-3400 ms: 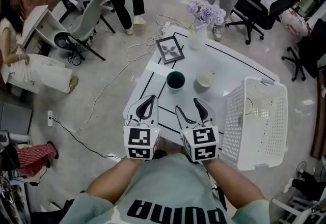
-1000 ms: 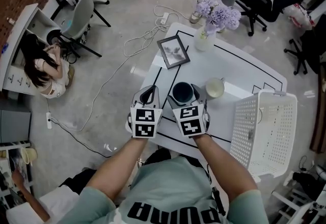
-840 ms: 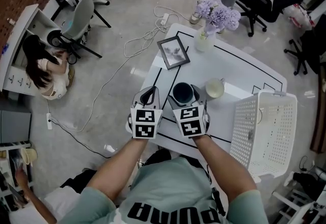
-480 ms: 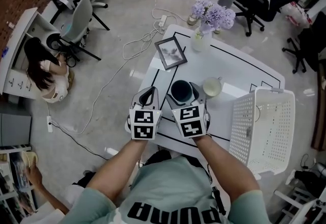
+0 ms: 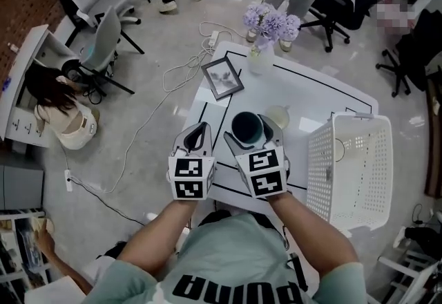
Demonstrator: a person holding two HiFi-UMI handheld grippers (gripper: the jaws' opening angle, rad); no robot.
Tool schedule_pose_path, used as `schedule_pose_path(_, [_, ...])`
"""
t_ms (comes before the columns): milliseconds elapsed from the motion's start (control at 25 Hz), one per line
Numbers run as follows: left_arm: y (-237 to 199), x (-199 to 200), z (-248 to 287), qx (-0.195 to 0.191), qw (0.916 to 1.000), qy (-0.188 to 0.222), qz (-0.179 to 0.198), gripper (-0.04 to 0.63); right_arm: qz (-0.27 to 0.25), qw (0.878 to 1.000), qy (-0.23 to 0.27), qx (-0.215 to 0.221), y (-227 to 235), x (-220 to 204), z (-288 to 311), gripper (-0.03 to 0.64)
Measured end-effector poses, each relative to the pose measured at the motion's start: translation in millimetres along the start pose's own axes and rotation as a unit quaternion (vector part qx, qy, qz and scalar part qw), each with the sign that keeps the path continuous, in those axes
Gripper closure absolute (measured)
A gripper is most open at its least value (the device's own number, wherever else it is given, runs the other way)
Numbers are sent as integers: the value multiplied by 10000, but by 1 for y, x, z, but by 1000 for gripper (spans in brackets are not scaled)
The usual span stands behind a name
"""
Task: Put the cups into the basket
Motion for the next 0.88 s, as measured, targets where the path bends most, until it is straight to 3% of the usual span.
schedule_pose_path(400, [38, 44, -24, -385, 9984, 399, 106, 589, 173, 9993, 325, -67, 14, 22, -64, 224])
schedule_pose_path(880, [114, 79, -26, -1192, 9902, 642, 342, 589, 376, 9968, 576, -401, 54, 25, -135, 224])
Point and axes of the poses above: the fingertips, and each gripper's own axes: z forward along the fingers, y to its right, x out of its top, the point moved 8 cm from there along -z, backward along the fingers, and after that the axes turned 2 degrees about z, right-handed, at the moved point
